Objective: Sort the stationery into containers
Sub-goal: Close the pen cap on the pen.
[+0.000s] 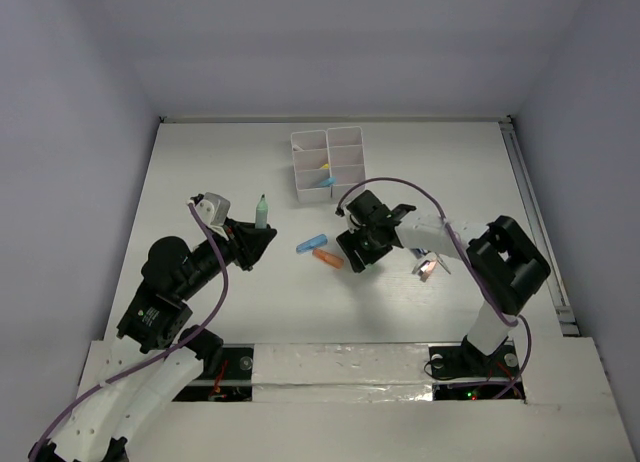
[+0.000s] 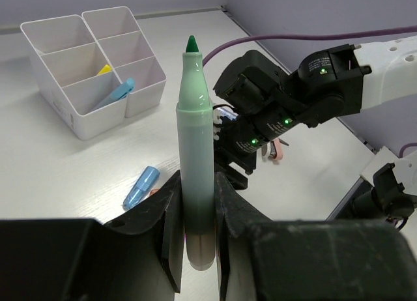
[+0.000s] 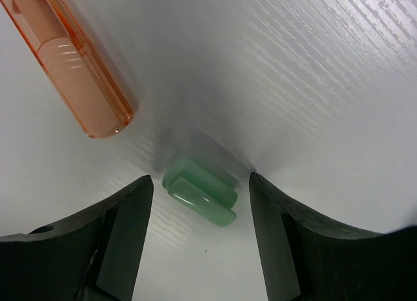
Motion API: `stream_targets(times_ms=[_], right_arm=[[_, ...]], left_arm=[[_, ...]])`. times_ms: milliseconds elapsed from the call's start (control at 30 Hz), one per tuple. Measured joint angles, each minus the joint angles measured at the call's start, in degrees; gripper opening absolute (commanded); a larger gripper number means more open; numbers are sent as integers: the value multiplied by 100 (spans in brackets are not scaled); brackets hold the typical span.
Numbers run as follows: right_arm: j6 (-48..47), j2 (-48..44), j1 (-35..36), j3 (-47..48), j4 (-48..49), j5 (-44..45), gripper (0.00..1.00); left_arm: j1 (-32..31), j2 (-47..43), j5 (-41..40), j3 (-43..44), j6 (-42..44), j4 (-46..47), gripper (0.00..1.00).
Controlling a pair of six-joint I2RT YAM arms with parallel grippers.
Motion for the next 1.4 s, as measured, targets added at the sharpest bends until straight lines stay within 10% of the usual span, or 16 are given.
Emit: stream_targets(times_ms=[733,1400], right_arm=[[-1300,262,87,319,-428,76,61],[-1108,131,87,103,118,68,0]], left_arm=[[37,24,83,0,-2,4,0],[107,96,114,0,-7,39,0]])
